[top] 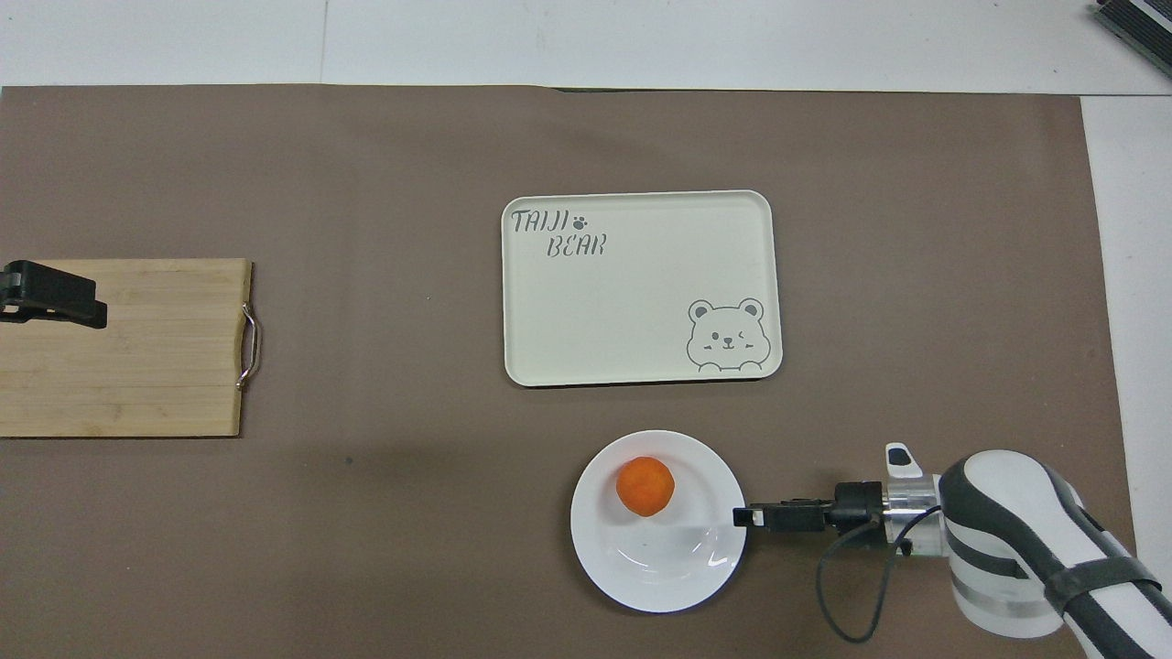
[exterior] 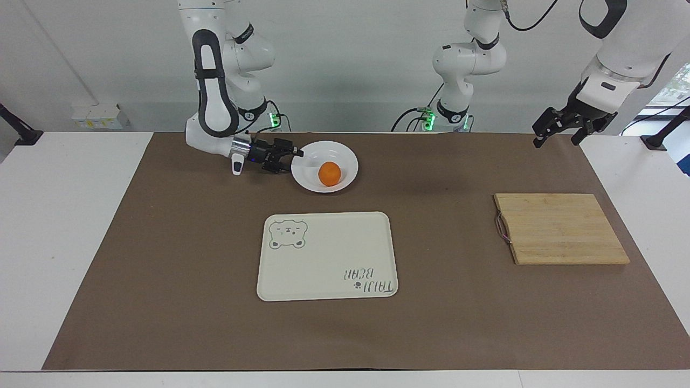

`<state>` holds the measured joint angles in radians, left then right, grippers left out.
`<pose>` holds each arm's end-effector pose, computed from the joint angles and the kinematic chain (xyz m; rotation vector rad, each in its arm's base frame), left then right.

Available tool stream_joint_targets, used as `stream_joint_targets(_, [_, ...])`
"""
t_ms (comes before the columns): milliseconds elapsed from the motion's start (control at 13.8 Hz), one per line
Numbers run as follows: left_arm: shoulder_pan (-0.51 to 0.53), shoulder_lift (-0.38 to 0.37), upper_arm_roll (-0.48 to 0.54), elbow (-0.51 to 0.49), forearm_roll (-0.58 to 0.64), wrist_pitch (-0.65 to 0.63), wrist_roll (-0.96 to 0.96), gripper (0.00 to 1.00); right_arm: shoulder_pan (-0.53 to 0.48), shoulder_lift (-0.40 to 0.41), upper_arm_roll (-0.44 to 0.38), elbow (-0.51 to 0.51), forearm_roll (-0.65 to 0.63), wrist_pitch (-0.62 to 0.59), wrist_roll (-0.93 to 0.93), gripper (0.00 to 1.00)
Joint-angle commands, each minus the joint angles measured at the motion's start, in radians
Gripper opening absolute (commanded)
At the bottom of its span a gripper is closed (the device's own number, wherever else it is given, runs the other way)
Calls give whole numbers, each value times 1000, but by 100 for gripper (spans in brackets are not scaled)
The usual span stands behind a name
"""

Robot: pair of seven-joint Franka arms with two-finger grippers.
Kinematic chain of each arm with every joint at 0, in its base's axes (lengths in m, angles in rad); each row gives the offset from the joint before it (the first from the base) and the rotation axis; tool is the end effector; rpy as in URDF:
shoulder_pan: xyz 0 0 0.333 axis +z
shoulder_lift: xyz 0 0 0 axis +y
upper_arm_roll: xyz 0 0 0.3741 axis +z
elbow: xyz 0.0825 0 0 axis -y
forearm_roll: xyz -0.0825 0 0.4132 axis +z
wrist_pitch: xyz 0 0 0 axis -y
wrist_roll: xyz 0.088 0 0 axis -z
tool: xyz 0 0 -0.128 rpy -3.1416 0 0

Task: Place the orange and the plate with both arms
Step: 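Grip the plate rim with the right gripper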

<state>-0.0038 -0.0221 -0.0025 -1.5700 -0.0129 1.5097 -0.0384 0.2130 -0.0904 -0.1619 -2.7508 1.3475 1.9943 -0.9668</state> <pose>0.5684 -0.0053 0.6695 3.1286 0.0494 -0.0602 0.3538 0.0980 0.2597 -2.0322 0.0338 0.0711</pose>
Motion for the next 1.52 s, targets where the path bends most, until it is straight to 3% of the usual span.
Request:
stream_joint_targets(0, [4,-6,-2,-2,5,-16,-9,100,9,-19,1,-23,36,26,-33,100])
stream_joint_targets(145, [4,-6,-2,-2,5,-16,-9,100,11,-20,1,-29,36,35,-38,100])
stream_joint_targets(217, [4,-6,-2,-2,5,-16,-11,100,20,-22,1,-32,36,46,-40,95])
stream_joint_targets(289, [4,-6,-2,-2,5,-16,-11,100,28,-20,1,-32,36,55,-40,63])
stream_joint_targets(434, [4,-6,-2,-2,5,-16,-9,100,31,-17,1,-32,36,83,-38,22])
stream_joint_targets(507, [4,-6,-2,-2,5,-16,-9,100,40,-15,1,-32,36,84,-36,7])
stream_joint_targets(579, [4,-6,-2,-2,5,-16,-9,100,42,-14,1,-32,36,90,-35,0])
stream_joint_targets(1013, [4,-6,-2,-2,5,-16,-11,100,48,40,7,29,35,123,-78,0])
stream_joint_targets(1230, [4,-6,-2,-2,5,-16,-11,100,32,87,7,114,38,83,-87,0])
stream_joint_targets(1447, [4,-6,-2,-2,5,-16,-9,100,0,86,5,149,48,12,-81,0])
